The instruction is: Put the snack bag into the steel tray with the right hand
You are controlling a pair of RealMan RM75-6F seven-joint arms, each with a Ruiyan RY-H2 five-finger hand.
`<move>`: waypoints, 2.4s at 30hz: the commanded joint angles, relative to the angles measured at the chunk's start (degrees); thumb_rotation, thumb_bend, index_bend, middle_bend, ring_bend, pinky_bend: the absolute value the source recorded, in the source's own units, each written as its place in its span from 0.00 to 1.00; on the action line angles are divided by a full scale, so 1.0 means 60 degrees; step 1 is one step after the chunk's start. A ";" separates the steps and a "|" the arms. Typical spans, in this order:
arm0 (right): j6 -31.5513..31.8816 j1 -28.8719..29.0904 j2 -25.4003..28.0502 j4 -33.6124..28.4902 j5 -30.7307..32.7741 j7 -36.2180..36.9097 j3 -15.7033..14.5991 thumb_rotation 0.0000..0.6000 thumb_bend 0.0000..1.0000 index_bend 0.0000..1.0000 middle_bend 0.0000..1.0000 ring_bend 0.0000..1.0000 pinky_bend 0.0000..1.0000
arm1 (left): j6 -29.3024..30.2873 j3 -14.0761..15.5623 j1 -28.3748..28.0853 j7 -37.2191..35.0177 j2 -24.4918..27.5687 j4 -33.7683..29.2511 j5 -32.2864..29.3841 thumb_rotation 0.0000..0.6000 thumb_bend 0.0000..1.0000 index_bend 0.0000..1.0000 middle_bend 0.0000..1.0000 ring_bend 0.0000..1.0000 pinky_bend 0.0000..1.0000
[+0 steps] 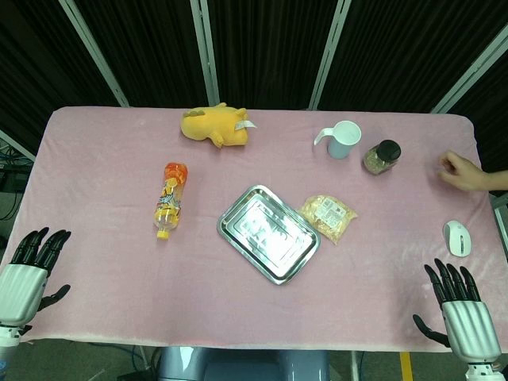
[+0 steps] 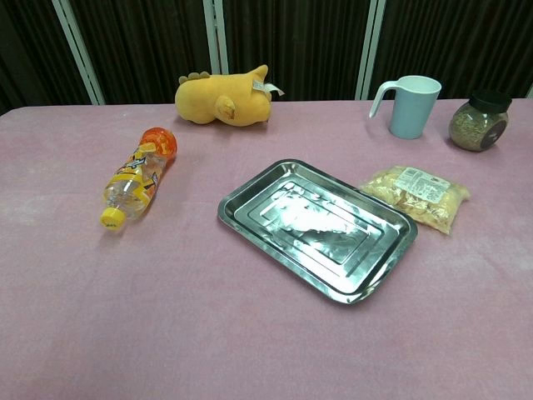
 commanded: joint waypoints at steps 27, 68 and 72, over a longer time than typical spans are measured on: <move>-0.3300 0.2353 -0.1273 -0.0734 0.0950 -0.2303 0.1309 0.87 0.27 0.00 0.00 0.00 0.01 | -0.0209 -0.0348 -0.0176 0.0158 -0.0489 0.0579 -0.0457 1.00 0.06 0.04 0.11 0.02 0.09; -0.9111 0.6773 -0.3780 0.4538 0.4639 -0.2278 0.3176 0.94 0.27 0.03 0.11 0.13 0.32 | -0.1356 -0.1075 -0.0792 0.0929 -0.1565 0.1922 -0.1882 1.00 0.06 0.04 0.12 0.02 0.09; -0.9308 0.6851 -0.3829 0.4703 0.4517 -0.1844 0.3083 1.00 0.35 0.37 0.45 0.46 0.66 | -0.1448 -0.1089 -0.0853 0.0976 -0.1632 0.1977 -0.1933 1.00 0.06 0.04 0.12 0.02 0.09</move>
